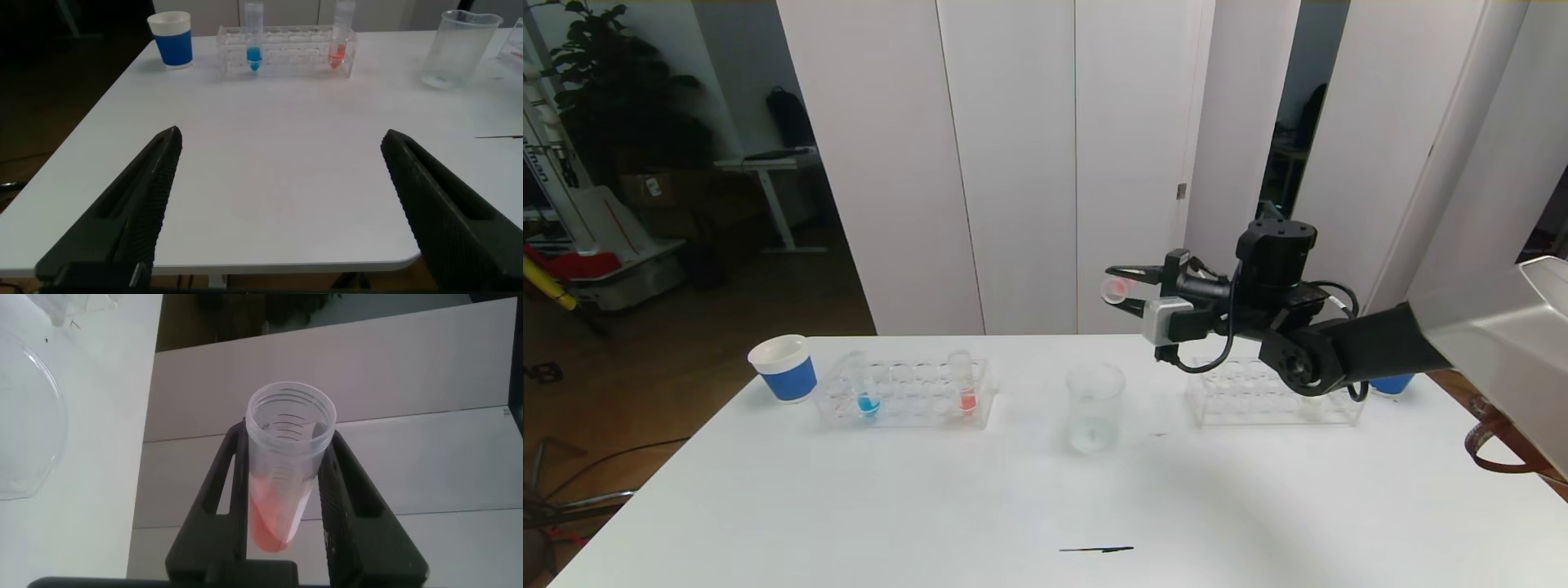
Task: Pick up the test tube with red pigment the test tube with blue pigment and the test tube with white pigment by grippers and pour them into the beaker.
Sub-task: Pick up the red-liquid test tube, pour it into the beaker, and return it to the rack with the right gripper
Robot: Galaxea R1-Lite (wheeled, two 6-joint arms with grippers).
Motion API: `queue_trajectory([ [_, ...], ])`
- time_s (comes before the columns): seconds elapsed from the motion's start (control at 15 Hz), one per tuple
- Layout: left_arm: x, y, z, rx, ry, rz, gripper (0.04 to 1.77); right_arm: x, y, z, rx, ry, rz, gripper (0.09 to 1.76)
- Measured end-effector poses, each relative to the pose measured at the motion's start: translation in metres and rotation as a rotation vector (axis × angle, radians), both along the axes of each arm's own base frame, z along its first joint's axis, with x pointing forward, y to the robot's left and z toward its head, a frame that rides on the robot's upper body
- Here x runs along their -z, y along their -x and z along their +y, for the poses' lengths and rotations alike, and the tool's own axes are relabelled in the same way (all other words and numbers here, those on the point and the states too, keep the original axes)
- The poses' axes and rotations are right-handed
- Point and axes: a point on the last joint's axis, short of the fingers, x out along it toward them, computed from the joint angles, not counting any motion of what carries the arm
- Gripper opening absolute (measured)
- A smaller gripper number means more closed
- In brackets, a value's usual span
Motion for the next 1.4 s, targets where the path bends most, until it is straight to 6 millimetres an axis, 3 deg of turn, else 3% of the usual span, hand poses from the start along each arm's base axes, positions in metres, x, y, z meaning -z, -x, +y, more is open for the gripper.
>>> queue_trajectory([
  [0.47, 0.000, 0.000, 0.000, 0.000, 0.000, 0.000, 1.74, 0.012, -0.004, -0.005, -0.018, 0.071, -0.087, 0.59],
  [1.4, 0.000, 0.000, 0.000, 0.000, 0.000, 0.000, 1.74, 0.013, -0.006, -0.002, 0.013, 0.115, -0.156, 0.59],
])
